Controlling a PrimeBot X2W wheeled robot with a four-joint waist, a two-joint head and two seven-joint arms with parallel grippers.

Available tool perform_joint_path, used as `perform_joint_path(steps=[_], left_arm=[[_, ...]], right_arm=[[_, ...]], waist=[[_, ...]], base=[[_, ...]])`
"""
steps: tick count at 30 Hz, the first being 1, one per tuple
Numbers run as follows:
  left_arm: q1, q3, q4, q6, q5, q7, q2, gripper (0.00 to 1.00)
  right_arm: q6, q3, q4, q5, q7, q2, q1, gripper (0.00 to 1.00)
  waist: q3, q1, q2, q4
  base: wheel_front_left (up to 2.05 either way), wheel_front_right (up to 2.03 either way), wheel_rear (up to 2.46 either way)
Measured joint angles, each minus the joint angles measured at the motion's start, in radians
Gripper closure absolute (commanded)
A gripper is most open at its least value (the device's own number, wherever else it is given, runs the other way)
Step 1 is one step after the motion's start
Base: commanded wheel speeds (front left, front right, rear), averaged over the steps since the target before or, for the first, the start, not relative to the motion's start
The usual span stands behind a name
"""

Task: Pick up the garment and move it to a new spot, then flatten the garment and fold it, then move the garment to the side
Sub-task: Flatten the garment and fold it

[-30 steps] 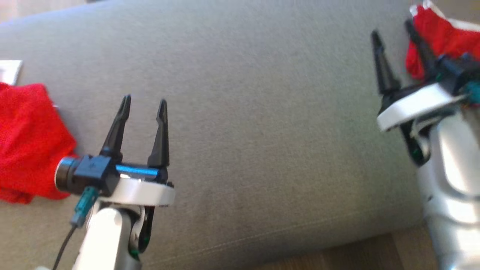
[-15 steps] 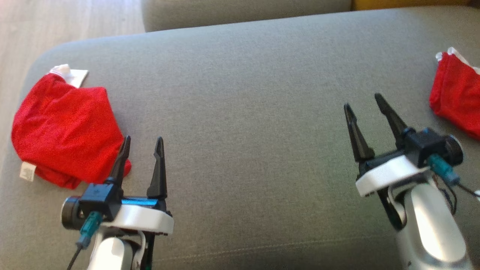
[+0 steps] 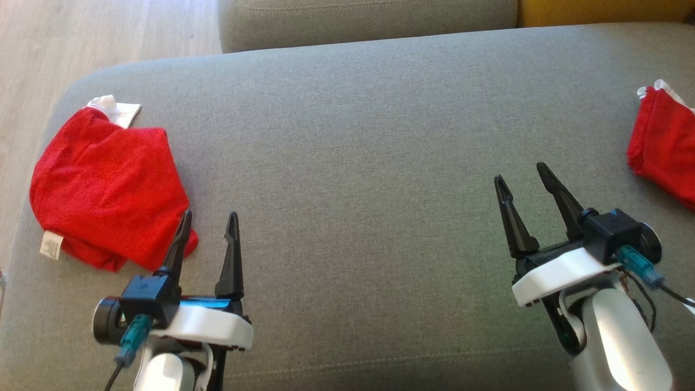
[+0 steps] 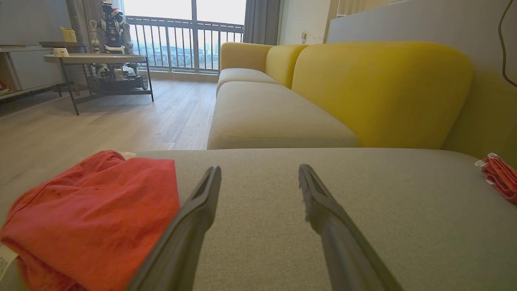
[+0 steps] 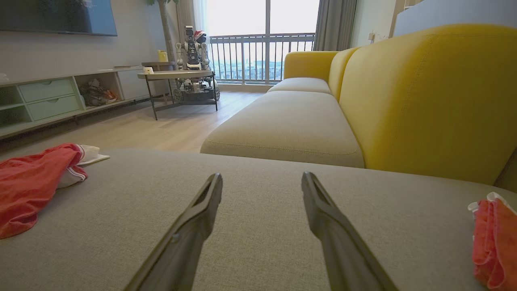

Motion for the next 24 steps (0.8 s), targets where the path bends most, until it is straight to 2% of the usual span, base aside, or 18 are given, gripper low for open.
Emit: perform_joint_path(steps=[10,24], left_arm=[[0.000,0.001,-0.001,-0.001,0.000,0.000,-0.001,0.00],[0.000,0.022,-0.016,-0.001,0.002,0.000,-0.001,0.00]], right_arm=[[0.000,-0.006,0.006,0.001,0.000,0.000,0.000,0.00],[0.000,0.035,0.011,0.006,0.000,0.002,0.001,0.00]], waist=[[0.006,0.0000,0.0000,0.045],[0.008,0.0001,0.0000,0.229]], base=[[0.00,0.00,0.00],[0.00,0.00,0.00]])
